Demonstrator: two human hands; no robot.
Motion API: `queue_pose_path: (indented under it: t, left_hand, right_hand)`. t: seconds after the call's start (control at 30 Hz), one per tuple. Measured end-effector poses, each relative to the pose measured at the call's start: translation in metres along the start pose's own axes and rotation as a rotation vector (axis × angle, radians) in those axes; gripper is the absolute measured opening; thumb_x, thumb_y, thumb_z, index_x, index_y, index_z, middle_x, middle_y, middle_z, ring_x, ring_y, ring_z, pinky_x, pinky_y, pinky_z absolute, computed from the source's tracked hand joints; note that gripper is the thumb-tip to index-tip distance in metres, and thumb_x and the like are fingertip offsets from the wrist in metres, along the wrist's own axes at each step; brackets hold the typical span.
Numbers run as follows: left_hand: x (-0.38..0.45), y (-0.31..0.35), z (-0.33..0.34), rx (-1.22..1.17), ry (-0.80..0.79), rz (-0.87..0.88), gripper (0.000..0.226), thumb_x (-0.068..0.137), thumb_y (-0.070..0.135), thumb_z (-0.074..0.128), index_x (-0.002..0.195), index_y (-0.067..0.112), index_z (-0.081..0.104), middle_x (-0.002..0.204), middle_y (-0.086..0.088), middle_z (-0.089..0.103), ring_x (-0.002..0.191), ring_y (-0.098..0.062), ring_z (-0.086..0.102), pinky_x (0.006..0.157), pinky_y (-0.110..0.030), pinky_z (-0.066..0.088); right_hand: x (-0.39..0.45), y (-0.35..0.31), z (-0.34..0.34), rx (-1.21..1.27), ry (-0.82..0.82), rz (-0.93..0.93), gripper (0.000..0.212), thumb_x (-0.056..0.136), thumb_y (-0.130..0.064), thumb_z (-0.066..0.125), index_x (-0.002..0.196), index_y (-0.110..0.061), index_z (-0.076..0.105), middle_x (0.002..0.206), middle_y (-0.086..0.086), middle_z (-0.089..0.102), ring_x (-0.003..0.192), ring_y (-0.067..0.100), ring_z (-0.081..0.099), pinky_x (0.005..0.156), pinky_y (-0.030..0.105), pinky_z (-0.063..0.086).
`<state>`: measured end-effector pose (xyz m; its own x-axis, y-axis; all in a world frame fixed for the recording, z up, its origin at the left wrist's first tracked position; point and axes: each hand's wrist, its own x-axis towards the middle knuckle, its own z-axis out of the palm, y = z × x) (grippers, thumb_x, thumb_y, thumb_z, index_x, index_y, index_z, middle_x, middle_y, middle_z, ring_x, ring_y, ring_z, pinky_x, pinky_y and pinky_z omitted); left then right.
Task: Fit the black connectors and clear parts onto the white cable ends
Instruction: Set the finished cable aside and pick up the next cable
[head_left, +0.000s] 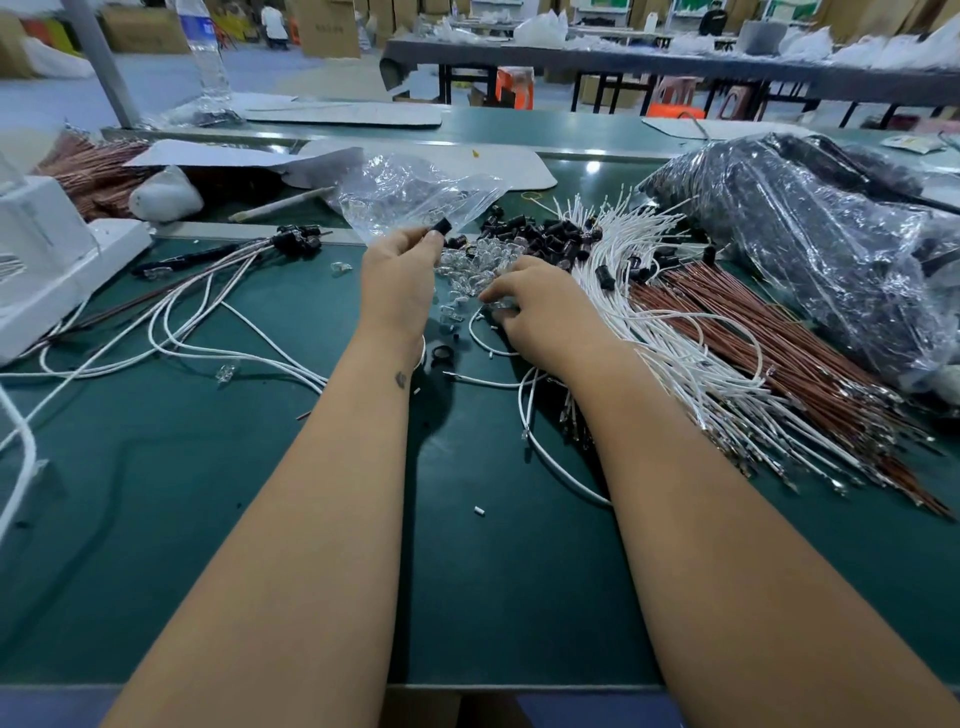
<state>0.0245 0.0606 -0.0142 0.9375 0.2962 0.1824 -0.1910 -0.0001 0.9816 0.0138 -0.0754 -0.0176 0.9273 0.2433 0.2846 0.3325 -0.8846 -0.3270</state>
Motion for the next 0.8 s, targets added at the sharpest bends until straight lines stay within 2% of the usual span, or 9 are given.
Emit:
queue_pose_path:
  t: [0.1, 0.23, 0.33, 0.4, 0.5, 0.6, 0.7, 0.8]
  left_hand:
    - [0.001, 0.000, 0.001, 0.007, -0.014, -0.036, 0.024, 0.094, 0.011, 0.049, 0.071, 0.018, 0.053, 0.067, 0.001, 0.044, 0.050, -0.007, 0.033, 0.045, -0.019, 0.027]
    - [0.000, -0.001, 0.003, 0.027, -0.060, -0.021, 0.014, 0.098, 0.011, 0.045, 0.090, 0.015, 0.055, 0.071, 0.001, 0.052, 0.053, -0.006, 0.038, 0.051, -0.019, 0.032]
    - [-0.003, -0.002, 0.003, 0.075, -0.124, 0.026, 0.015, 0.096, 0.014, 0.053, 0.084, 0.017, 0.060, 0.068, 0.002, 0.056, 0.046, 0.001, 0.042, 0.051, -0.016, 0.035]
    - [-0.005, -0.002, 0.004, 0.104, -0.163, 0.038, 0.013, 0.094, 0.018, 0.058, 0.083, 0.017, 0.064, 0.067, 0.004, 0.057, 0.042, 0.005, 0.042, 0.051, -0.014, 0.036]
    - [-0.008, -0.002, 0.006, 0.099, -0.194, 0.056, 0.007, 0.092, 0.014, 0.061, 0.088, 0.016, 0.066, 0.067, 0.006, 0.059, 0.044, 0.007, 0.048, 0.051, -0.008, 0.039]
    - [-0.009, -0.001, 0.008, 0.108, -0.230, 0.076, 0.011, 0.090, 0.011, 0.063, 0.084, 0.018, 0.066, 0.066, 0.006, 0.061, 0.047, 0.007, 0.050, 0.052, -0.008, 0.039]
    - [-0.009, -0.001, 0.007, 0.097, -0.257, 0.076, 0.013, 0.090, 0.015, 0.064, 0.078, 0.019, 0.067, 0.062, 0.007, 0.060, 0.044, 0.003, 0.044, 0.051, -0.015, 0.037]
    - [-0.009, -0.001, 0.006, 0.096, -0.250, 0.081, 0.023, 0.090, 0.020, 0.065, 0.068, 0.017, 0.066, 0.056, 0.007, 0.057, 0.042, -0.004, 0.034, 0.048, -0.021, 0.032]
  right_hand:
    - [-0.003, -0.001, -0.002, 0.004, 0.058, 0.016, 0.019, 0.089, -0.007, 0.061, 0.104, -0.013, 0.072, 0.109, 0.008, 0.065, 0.101, 0.025, 0.059, 0.086, 0.029, 0.045]
    - [-0.003, -0.001, -0.002, 0.028, 0.077, 0.020, 0.018, 0.087, -0.002, 0.058, 0.099, -0.012, 0.068, 0.097, 0.003, 0.063, 0.092, 0.020, 0.058, 0.074, 0.023, 0.041]
    - [-0.003, 0.002, -0.008, 0.323, 0.190, 0.121, 0.017, 0.091, -0.002, 0.058, 0.103, -0.011, 0.065, 0.085, -0.004, 0.060, 0.076, 0.009, 0.057, 0.058, 0.008, 0.037]
    - [-0.003, 0.006, -0.013, 0.551, 0.275, 0.199, 0.020, 0.093, -0.003, 0.058, 0.107, -0.014, 0.067, 0.081, -0.006, 0.060, 0.068, 0.002, 0.056, 0.053, 0.006, 0.041]
    - [-0.003, 0.009, -0.019, 0.882, 0.330, 0.304, 0.012, 0.092, -0.005, 0.060, 0.093, -0.015, 0.067, 0.080, 0.001, 0.064, 0.063, 0.005, 0.057, 0.056, 0.013, 0.047]
    - [-0.003, 0.009, -0.021, 1.142, 0.350, 0.345, 0.014, 0.093, -0.002, 0.059, 0.085, -0.014, 0.061, 0.075, 0.002, 0.061, 0.060, 0.009, 0.055, 0.055, 0.019, 0.047]
    - [-0.003, 0.007, -0.022, 1.315, 0.348, 0.324, 0.015, 0.090, 0.001, 0.060, 0.085, -0.012, 0.062, 0.073, 0.005, 0.062, 0.060, 0.011, 0.057, 0.057, 0.020, 0.049]
    - [-0.005, 0.007, -0.024, 1.349, 0.358, 0.316, 0.013, 0.086, -0.002, 0.067, 0.082, -0.014, 0.066, 0.071, 0.001, 0.061, 0.059, 0.009, 0.054, 0.056, 0.018, 0.047]
